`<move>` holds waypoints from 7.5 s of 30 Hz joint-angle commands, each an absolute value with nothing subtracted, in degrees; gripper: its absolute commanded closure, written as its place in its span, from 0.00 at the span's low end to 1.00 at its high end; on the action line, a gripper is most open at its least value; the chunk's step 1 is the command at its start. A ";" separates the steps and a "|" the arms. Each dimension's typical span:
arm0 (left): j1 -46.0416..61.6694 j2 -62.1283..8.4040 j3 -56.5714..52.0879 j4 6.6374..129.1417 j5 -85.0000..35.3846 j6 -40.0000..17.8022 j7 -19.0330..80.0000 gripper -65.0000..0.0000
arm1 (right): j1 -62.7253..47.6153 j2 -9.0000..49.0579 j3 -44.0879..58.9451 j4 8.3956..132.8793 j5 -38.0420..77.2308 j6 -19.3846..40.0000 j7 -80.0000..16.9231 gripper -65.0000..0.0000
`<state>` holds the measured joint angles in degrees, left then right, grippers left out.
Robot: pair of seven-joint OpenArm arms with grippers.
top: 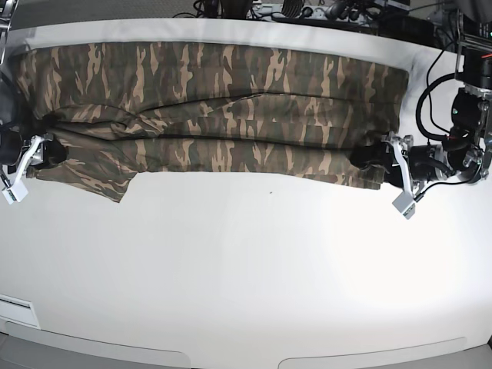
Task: Fold the T-shirt properly
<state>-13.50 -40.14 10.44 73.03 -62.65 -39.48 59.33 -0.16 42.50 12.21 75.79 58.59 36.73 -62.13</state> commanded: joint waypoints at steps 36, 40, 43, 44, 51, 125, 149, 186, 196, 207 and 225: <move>-13.65 -40.93 10.39 73.08 -63.77 -39.16 61.28 0.45 | 4.10 38.85 12.91 76.34 54.08 39.03 -57.12 0.61; -13.65 -40.95 10.39 73.08 -63.77 -39.18 61.28 0.45 | 4.14 38.11 12.91 76.34 50.57 39.03 -53.36 1.00; -13.67 -40.93 10.39 73.08 -63.72 -39.18 61.28 0.45 | 4.60 38.13 12.91 76.40 53.65 40.00 -52.75 1.00; -13.67 -40.95 10.39 73.08 -63.72 -39.18 61.28 0.45 | 4.78 38.13 12.91 76.49 55.13 40.00 -53.28 1.00; -13.67 -40.95 10.39 73.08 -63.72 -39.18 61.28 0.45 | 4.40 38.24 12.91 79.64 65.98 40.00 -63.09 1.00; -13.65 -40.95 10.39 73.08 -60.27 -39.16 58.67 0.45 | -23.11 49.56 12.80 117.80 32.88 31.18 -50.65 0.49; -13.67 -40.95 10.39 73.08 -61.56 -39.16 58.87 0.45 | -10.26 42.24 12.78 98.76 34.17 36.21 -43.35 0.49; -13.67 -40.95 10.39 73.08 -61.54 -39.16 58.67 0.45 | 3.51 38.76 12.73 71.13 76.75 40.00 -73.36 0.77; -13.67 -40.93 10.39 73.08 -61.52 -39.16 58.65 0.45 | 3.66 39.11 12.75 76.16 76.71 40.00 -73.14 1.00; -13.67 -40.95 10.39 73.08 -61.52 -39.16 58.46 0.45 | 2.96 40.16 12.82 95.42 76.71 40.00 -77.73 1.00; -13.80 -40.97 10.37 73.08 -61.52 -39.16 58.43 0.45 | -14.72 40.18 12.82 117.43 85.00 40.00 -80.00 1.00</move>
